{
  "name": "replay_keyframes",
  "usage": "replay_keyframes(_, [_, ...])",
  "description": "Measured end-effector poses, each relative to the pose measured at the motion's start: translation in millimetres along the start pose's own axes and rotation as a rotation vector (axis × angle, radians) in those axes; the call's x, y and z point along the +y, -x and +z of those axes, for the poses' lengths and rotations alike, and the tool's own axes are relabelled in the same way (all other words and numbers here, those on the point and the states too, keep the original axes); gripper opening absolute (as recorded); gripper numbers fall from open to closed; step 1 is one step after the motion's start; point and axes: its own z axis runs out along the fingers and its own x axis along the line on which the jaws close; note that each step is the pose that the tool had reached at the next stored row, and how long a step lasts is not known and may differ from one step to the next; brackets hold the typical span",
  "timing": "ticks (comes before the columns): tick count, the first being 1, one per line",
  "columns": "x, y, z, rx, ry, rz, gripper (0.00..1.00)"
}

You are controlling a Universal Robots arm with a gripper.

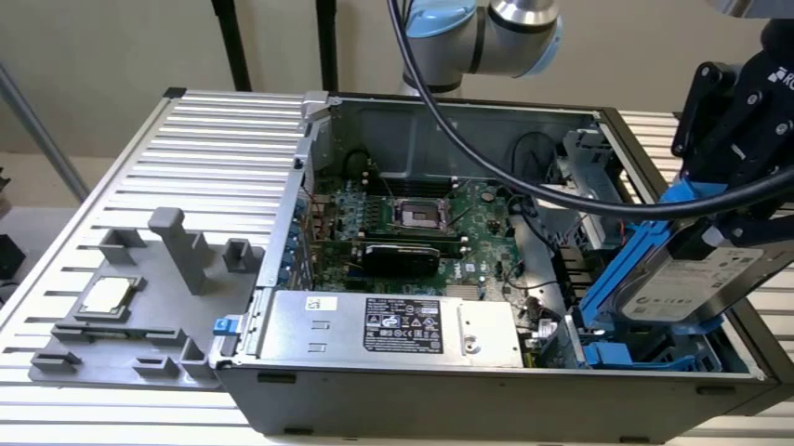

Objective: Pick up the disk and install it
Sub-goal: 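Insert the disk into the insertion slot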

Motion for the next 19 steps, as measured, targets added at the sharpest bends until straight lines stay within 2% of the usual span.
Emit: replay_keyframes(19, [0.0,-3.9,10.0,-0.0004,0.0003,-0.008,0.32])
